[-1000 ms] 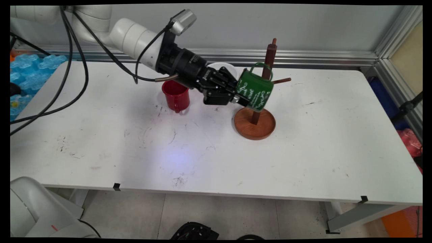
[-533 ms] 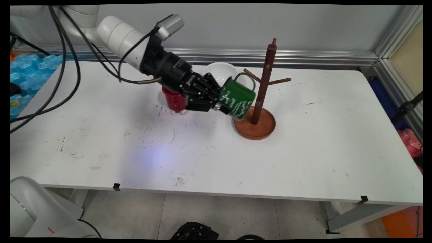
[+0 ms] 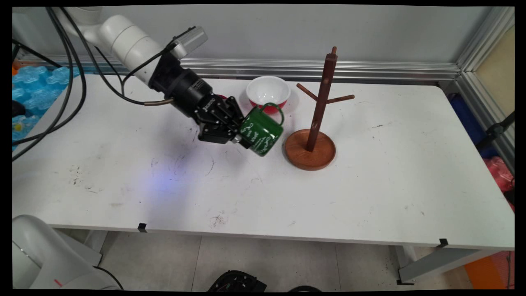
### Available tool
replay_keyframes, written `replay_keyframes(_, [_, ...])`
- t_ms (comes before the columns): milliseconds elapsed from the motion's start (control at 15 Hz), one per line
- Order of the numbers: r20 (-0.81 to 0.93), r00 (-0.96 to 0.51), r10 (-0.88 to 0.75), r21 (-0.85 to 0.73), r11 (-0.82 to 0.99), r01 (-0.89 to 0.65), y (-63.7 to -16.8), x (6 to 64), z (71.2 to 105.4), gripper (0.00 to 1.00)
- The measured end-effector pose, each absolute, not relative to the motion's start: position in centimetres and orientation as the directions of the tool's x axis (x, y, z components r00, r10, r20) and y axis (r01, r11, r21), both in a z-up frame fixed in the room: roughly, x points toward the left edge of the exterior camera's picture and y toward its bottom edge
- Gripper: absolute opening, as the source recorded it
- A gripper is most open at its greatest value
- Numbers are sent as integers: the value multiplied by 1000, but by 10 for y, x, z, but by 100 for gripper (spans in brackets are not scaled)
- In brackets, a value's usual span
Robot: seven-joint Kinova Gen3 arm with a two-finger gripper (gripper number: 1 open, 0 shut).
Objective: Place the picked object on the table
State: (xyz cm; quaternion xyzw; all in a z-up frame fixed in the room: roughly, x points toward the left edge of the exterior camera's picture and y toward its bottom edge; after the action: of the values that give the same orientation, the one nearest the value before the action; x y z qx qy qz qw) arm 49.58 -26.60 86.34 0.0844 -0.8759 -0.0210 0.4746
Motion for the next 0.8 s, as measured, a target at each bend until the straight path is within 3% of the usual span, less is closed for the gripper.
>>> replay_keyframes(800, [686,-723,-88,51,996,-73,-258,533,869,0])
